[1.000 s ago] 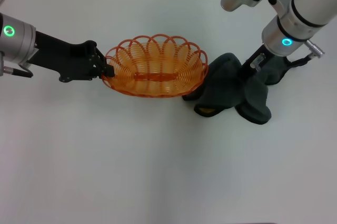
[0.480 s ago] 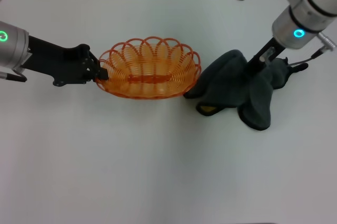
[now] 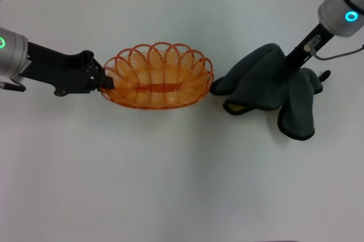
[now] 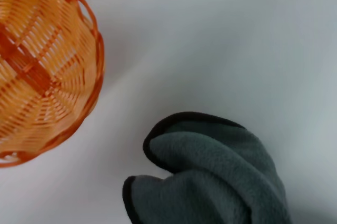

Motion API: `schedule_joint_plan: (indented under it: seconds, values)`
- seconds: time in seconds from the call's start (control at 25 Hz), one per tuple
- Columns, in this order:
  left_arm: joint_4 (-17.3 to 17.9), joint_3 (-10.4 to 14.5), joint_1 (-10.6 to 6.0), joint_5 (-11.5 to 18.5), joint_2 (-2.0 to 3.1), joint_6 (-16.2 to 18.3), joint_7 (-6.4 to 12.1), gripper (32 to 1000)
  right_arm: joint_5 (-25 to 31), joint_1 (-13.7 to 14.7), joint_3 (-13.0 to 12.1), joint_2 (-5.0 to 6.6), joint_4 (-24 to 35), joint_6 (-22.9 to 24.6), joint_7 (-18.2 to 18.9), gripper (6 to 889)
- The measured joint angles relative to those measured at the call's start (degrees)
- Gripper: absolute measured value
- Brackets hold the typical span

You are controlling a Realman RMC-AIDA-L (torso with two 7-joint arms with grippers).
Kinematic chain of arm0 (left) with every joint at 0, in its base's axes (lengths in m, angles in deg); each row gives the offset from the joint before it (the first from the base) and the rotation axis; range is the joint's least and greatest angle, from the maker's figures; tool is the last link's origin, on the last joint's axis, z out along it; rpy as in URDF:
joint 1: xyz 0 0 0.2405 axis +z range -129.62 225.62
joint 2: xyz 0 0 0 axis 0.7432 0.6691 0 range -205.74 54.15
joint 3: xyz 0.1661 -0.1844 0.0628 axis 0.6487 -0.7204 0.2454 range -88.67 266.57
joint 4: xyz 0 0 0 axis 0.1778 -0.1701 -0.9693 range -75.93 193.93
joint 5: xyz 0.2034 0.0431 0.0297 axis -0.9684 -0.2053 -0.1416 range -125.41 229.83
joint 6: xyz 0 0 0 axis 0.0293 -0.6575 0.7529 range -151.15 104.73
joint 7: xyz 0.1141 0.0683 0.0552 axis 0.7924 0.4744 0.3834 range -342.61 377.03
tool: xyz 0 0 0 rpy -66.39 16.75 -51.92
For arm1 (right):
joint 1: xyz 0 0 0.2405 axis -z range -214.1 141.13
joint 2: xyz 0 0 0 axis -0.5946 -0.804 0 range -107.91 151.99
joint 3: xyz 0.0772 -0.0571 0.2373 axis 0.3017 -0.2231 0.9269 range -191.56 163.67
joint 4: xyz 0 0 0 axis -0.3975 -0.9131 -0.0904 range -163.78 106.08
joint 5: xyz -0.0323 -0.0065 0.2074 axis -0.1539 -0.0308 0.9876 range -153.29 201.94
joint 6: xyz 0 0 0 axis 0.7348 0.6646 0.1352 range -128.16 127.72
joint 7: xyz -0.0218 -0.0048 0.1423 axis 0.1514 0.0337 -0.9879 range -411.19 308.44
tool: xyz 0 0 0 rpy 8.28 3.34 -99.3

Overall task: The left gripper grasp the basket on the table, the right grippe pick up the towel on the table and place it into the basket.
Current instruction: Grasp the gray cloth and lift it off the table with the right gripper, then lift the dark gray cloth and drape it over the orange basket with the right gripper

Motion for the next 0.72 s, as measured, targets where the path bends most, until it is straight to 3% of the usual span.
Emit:
schedule_joint_plan:
  seconds: [0.44,0.72]
  values:
    - [-0.24,0.43,0.53,-0.01,0.17,0.13,-0.21,92,3.94,-1.45,1.09,1.06,10.79,-14.27,2.01,65]
    - [-0.35,0.62,0.71,-0.22,0.22,0.38,-0.30,92,5.05,-3.35,4.07,1.86,17.43,-22.00,1.73,65]
